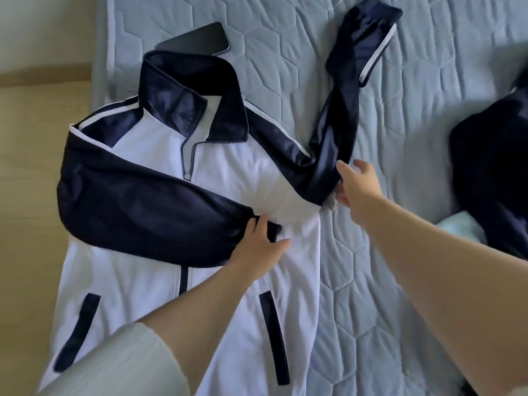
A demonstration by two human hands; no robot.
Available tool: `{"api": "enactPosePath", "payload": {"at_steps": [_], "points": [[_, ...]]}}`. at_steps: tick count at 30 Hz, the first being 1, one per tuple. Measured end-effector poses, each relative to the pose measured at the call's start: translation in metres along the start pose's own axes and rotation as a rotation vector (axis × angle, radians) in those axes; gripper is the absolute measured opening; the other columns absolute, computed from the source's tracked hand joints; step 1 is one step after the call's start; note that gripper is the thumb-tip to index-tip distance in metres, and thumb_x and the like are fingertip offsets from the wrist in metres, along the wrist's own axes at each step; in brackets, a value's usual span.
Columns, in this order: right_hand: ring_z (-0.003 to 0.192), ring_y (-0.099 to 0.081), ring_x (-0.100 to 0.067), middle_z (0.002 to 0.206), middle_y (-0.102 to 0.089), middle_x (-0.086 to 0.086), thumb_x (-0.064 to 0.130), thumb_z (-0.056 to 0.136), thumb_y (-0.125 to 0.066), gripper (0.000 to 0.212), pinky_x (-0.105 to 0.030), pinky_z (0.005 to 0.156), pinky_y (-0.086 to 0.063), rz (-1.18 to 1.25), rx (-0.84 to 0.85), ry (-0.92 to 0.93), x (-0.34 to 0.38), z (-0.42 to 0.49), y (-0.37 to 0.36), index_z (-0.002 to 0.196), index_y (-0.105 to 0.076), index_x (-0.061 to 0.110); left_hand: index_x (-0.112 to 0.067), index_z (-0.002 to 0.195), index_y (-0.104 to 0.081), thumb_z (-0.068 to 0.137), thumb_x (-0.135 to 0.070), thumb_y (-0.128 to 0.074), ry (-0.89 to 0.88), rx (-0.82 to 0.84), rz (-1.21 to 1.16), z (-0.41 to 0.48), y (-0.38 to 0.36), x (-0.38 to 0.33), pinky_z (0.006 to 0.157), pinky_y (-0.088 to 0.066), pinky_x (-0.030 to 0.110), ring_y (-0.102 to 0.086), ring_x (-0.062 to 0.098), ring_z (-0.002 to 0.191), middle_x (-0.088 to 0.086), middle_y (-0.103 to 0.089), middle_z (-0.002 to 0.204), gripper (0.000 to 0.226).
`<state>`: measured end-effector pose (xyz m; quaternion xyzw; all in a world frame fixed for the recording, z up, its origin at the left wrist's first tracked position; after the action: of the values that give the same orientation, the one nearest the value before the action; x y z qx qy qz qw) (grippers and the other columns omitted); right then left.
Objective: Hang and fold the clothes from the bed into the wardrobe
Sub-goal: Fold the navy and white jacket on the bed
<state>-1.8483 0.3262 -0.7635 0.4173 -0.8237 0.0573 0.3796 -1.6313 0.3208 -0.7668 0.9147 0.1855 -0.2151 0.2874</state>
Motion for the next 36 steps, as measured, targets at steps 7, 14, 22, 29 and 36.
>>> {"api": "enactPosePath", "payload": {"at_steps": [7,14,22,29,36], "points": [[0.051,-0.049,-0.012,0.069,-0.051,-0.005,0.001,0.091,-0.044,0.023,-0.020,0.043,-0.049,0.096,-0.004,-0.077,-0.003,0.001,0.009,0.074,-0.050,0.016,-0.028,0.098,-0.046,0.088,-0.017,-0.058,-0.142,-0.039,-0.489,0.000,0.024,-0.037,0.078,-0.040,0.010,-0.047,-0.002,0.090,-0.016,-0.043,0.099,0.019],[0.043,-0.050,-0.017,0.063,-0.050,-0.009,0.001,0.086,-0.048,0.009,-0.021,0.044,-0.042,-0.084,0.046,-0.403,-0.099,-0.058,0.053,0.080,-0.048,0.009,-0.016,0.108,-0.056,0.088,-0.014,-0.058,-0.168,0.075,-0.277,0.004,0.011,-0.070,0.070,-0.033,0.011,-0.042,0.005,0.095,-0.011,-0.042,0.100,0.020],[0.078,-0.050,-0.015,0.088,-0.054,-0.004,0.012,0.088,-0.055,0.022,-0.014,0.056,-0.041,0.034,-0.181,0.019,-0.010,-0.013,0.057,0.109,-0.056,0.008,-0.018,0.137,-0.039,0.091,-0.022,-0.056,-0.069,0.149,-0.159,0.013,0.004,-0.053,0.085,-0.027,0.014,-0.039,0.005,0.111,-0.015,-0.032,0.122,0.050],[0.100,-0.055,-0.006,0.109,-0.064,0.009,0.005,0.088,-0.042,0.044,-0.011,0.088,-0.042,-0.129,-0.082,0.451,0.040,-0.065,0.050,0.123,-0.058,0.026,-0.032,0.121,-0.053,0.093,-0.038,-0.049,-0.028,-0.020,-0.588,-0.005,0.036,-0.064,0.089,-0.034,0.025,-0.047,0.005,0.107,-0.017,-0.051,0.115,0.029],[0.106,-0.046,-0.024,0.115,-0.055,0.002,0.010,0.090,-0.039,0.052,-0.029,0.085,-0.030,-1.288,0.604,0.844,-0.025,-0.153,-0.038,0.131,-0.049,0.039,-0.029,0.099,-0.057,0.091,-0.050,-0.046,0.125,0.005,-0.912,-0.037,0.059,-0.039,0.076,-0.053,0.029,-0.066,0.009,0.089,-0.010,-0.069,0.094,0.025]]}}
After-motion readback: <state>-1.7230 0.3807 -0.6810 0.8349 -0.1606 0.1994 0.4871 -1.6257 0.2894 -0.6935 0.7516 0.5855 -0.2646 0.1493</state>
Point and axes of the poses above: each hand's wrist, its own z-axis towards the middle knuckle, its own y-axis out of the back of the hand, x = y × z, the point moved 7 cm from there along z, towards the middle knuckle
